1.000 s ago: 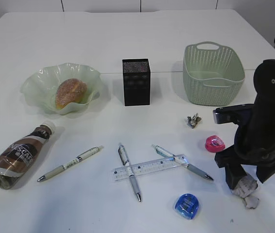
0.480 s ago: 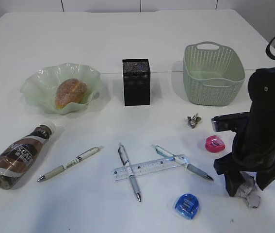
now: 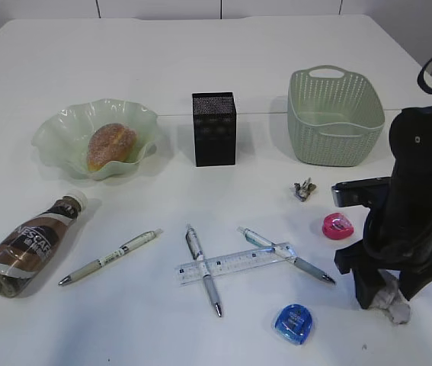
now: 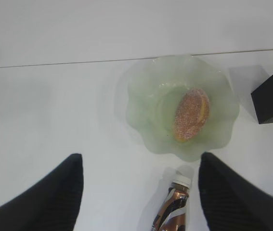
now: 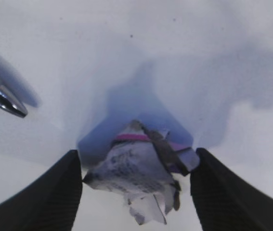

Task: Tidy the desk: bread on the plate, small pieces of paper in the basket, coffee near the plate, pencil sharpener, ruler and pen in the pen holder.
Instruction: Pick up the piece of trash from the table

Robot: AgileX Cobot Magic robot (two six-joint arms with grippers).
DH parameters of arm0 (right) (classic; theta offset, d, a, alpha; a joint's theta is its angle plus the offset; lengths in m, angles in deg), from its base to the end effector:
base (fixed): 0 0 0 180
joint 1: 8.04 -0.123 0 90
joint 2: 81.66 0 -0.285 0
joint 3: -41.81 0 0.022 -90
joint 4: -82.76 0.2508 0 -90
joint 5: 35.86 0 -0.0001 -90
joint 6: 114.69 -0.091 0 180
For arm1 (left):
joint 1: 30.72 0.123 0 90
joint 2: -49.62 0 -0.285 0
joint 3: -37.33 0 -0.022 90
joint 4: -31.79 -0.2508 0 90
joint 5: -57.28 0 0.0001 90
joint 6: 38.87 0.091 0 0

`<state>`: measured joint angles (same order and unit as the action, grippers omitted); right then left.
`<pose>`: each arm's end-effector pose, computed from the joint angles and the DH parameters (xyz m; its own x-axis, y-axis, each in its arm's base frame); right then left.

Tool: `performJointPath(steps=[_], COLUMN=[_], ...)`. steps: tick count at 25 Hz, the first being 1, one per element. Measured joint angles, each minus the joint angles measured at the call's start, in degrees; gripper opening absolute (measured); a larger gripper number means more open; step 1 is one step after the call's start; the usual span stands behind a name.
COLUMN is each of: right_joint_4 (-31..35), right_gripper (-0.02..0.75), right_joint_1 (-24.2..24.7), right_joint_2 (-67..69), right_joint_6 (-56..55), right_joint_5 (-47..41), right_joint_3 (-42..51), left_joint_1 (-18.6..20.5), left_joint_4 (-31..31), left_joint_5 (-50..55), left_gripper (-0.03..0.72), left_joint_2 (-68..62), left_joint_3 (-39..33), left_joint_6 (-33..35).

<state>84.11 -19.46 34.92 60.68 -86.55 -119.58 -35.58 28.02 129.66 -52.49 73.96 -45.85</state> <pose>0.3040 0.0631 0.1250 -0.9893 -0.1023 0.1036 -0.1020 0.9947 0.0083 0.3390 -0.0231 0.4584 -0.7389 -0.0390 -0.6726 -0.0327 0.9992 -0.0221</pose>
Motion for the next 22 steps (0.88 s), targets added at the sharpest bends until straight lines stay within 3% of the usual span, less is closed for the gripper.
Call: performJointPath(steps=[12, 22], right_joint_4=[0.0, 0.0], right_gripper=[0.274, 0.257], right_joint_1=[0.0, 0.0], right_joint_2=[0.0, 0.1], right_joint_6=[0.0, 0.0], right_joint_5=[-1.01, -5.21], right_joint_3=[0.0, -1.63], left_joint_1=[0.0, 0.0], left_joint_4=[0.0, 0.0], left_joint_5=[0.0, 0.0], left_gripper=[0.519, 0.518], left_joint_2=[0.0, 0.0], left_joint_3=[0.0, 0.0], left_joint_6=[0.0, 0.14])
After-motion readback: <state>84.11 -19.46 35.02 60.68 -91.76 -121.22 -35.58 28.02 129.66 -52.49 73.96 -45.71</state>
